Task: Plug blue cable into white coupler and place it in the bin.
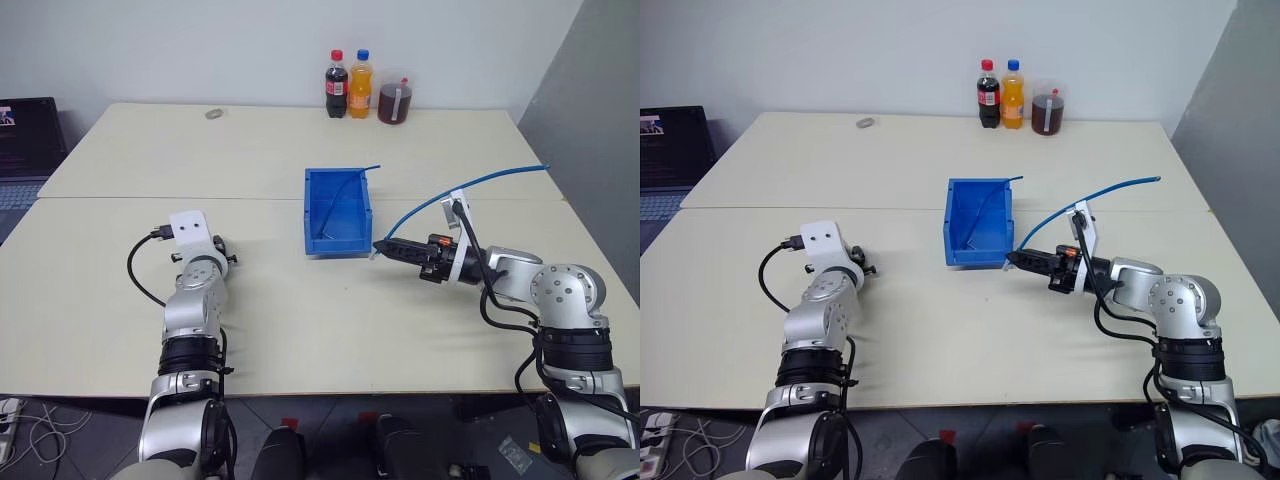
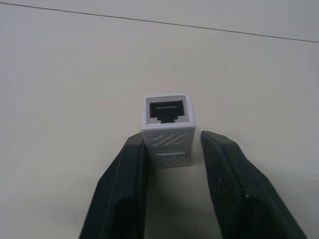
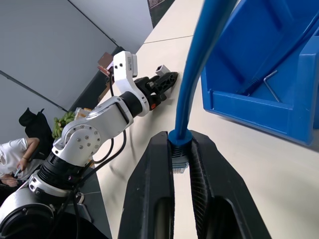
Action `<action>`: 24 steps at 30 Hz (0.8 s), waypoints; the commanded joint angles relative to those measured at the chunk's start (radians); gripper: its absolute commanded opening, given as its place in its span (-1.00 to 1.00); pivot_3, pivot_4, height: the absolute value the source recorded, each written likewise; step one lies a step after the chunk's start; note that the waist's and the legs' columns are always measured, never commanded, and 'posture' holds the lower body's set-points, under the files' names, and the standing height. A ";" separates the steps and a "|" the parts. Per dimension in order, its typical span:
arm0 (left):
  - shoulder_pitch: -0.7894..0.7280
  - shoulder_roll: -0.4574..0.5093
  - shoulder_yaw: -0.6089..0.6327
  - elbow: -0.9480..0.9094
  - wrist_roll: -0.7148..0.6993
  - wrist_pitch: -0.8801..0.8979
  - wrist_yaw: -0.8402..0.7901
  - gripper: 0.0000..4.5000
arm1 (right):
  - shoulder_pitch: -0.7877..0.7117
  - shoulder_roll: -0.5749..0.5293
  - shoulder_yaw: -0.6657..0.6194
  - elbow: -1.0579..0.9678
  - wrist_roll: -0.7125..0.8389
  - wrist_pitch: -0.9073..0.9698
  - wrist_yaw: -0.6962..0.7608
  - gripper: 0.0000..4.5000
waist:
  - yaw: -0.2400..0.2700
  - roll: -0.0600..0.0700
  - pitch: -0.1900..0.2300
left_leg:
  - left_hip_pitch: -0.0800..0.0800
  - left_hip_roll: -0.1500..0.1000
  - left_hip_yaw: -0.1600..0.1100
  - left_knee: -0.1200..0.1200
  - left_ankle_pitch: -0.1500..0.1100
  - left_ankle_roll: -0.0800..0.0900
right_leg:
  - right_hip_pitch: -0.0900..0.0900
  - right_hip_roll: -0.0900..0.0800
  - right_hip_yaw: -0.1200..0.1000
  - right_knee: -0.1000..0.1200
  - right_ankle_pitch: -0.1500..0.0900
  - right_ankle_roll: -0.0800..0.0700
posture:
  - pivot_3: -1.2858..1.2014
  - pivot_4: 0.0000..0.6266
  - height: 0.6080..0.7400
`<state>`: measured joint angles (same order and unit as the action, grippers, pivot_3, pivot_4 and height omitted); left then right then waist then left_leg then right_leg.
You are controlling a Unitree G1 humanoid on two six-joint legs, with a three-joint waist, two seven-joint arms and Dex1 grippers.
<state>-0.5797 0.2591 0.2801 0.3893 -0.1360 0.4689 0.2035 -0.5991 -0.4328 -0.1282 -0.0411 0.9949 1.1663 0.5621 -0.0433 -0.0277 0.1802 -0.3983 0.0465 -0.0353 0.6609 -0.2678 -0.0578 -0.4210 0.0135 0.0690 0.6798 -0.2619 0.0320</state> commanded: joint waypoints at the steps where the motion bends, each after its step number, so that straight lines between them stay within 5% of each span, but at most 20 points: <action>1: 0.010 0.012 0.027 0.025 0.001 0.009 0.009 -0.65 | -0.013 -0.009 -0.027 -0.026 0.003 -0.008 0.005 -0.93 | -0.001 0.000 0.000 | 0.000 0.000 0.000 0.000 0.000 0.000 | 0.000 0.000 0.000 0.000 0.000 0.000 | 0.03 -0.52 1.00; 8: 0.015 0.039 0.017 0.019 -0.015 0.008 -0.059 -0.66 | -0.009 -0.008 -0.025 -0.030 -0.002 -0.010 0.006 -0.93 | -0.004 0.000 0.000 | 0.000 0.000 0.000 0.000 0.000 0.000 | 0.000 0.000 0.000 0.000 0.000 0.000 | 0.03 -0.52 1.00; 12: 0.086 0.189 -0.146 -0.138 -0.060 0.072 -0.467 -0.66 | -0.007 -0.028 -0.008 -0.066 -0.022 -0.026 0.023 -0.93 | -0.007 0.000 0.000 | 0.000 0.000 0.000 0.000 0.000 0.000 | 0.000 0.000 0.000 0.000 0.000 0.000 | 0.03 -0.52 1.00; 15: 0.202 0.405 -0.293 -0.333 -0.135 0.080 -0.901 -0.66 | -0.021 -0.048 0.012 -0.108 -0.043 -0.045 0.049 -0.93 | -0.012 0.001 0.000 | -0.001 0.000 0.000 -0.001 0.000 0.000 | -0.001 0.000 0.000 0.000 0.000 0.000 | 0.03 -0.52 1.00; 18: 0.258 0.531 -0.336 -0.493 -0.270 0.074 -1.217 -0.66 | -0.045 -0.051 0.032 -0.156 -0.049 -0.054 0.059 -0.93 | -0.009 0.003 0.002 | -0.001 0.000 0.001 -0.002 0.000 -0.001 | -0.001 -0.001 -0.001 -0.002 -0.001 -0.001 | 0.03 -0.52 1.00; 24: 0.137 0.438 -0.541 -0.376 -0.150 -0.173 -1.408 -0.66 | -0.024 -0.091 0.208 -0.285 -0.178 -0.181 0.173 -0.93 | 0.011 0.004 0.003 | -0.001 0.000 0.000 -0.001 0.000 0.000 | -0.001 -0.001 -0.002 -0.001 -0.003 0.003 | 0.03 -0.52 1.00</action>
<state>-0.4083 0.7331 -0.2120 -0.0350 -0.3286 0.3921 -1.1689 -0.6422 -0.4976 0.0176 -0.2645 0.8798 1.0639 0.6731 -0.0327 -0.0237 0.1836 -0.3995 0.0465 -0.0351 0.6603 -0.2679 -0.0581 -0.4216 0.0129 0.0672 0.6784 -0.2653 0.0356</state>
